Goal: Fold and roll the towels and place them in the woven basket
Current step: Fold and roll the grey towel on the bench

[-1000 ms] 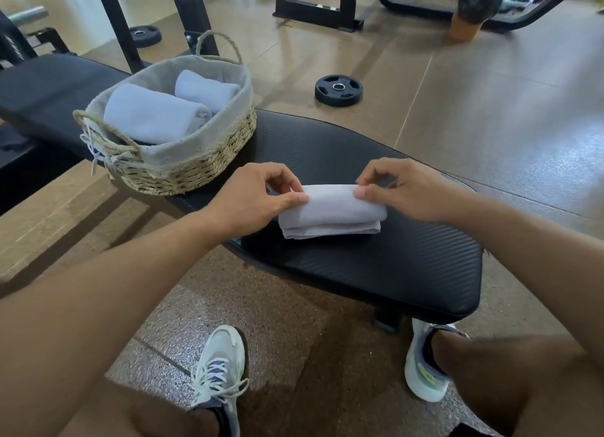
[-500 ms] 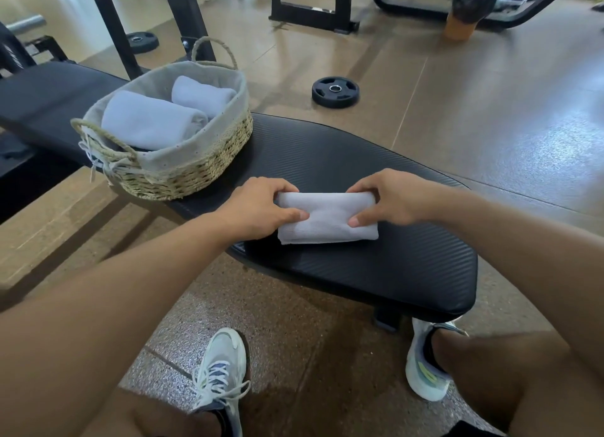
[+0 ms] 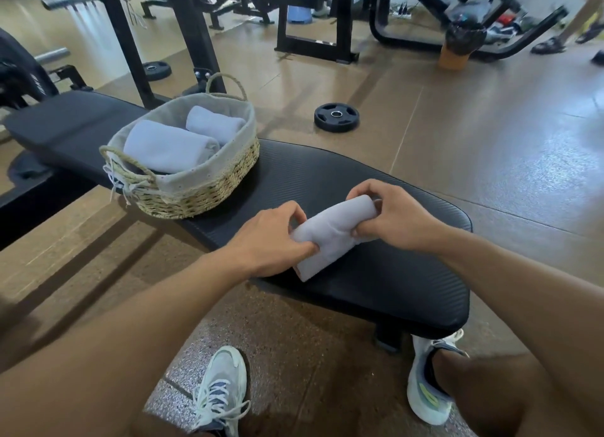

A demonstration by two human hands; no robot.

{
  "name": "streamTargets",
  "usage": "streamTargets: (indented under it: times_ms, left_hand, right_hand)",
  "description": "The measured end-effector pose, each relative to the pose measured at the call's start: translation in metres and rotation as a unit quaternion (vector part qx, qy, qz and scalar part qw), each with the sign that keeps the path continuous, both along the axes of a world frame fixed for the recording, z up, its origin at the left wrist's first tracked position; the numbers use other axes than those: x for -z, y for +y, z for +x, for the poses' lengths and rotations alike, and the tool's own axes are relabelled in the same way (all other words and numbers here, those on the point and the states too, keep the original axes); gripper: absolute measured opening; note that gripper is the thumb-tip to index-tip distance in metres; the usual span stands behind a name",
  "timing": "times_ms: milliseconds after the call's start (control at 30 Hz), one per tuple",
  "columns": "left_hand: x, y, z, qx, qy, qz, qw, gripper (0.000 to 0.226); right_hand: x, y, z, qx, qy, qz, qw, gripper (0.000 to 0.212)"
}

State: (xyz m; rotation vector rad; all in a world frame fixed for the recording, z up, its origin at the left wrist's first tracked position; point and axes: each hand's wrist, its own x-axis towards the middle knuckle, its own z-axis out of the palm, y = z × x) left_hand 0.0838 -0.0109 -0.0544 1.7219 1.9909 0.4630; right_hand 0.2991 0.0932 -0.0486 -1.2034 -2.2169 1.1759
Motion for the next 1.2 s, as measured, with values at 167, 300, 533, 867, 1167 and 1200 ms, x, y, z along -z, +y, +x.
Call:
streamTargets:
  times_ms: [167,300,533,867,1167,1200]
  left_hand:
    - [-0.006,-0.016,0.01,0.041,-0.113,0.006,0.993,0.049]
    - [-0.002,-0.017,0.01,0.045,-0.168,0.045,0.984,0.047]
    - [-0.002,-0.012,0.004,0.073,-0.127,0.042,0.988,0.042]
    - [-0.008,-0.012,-0.018,0.022,-0.179,-0.043,0.983,0.04]
    - [-0.018,-0.02,-0.046,-0.01,-0.296,-0.046,0.954,0.041]
    - [-0.019,-0.02,-0.05,-0.024,-0.32,-0.033,0.947,0.043]
  right_hand:
    - [-0.025,-0.01,-0.001,-0.048,0.129,-0.037,0.99,0.057]
    - [-0.034,-0.02,-0.006,-0.074,0.135,-0.007,0.988,0.064]
    - [-0.04,-0.028,-0.005,-0.168,-0.018,0.123,0.978,0.071]
    - [-0.024,-0.015,0.004,-0.124,-0.03,0.142,0.982,0.046]
    - [-0.021,-0.031,-0.023,-0.202,-0.054,0.068,0.975,0.056]
    - [-0.021,-0.031,-0.028,-0.195,-0.037,0.047,0.979,0.057]
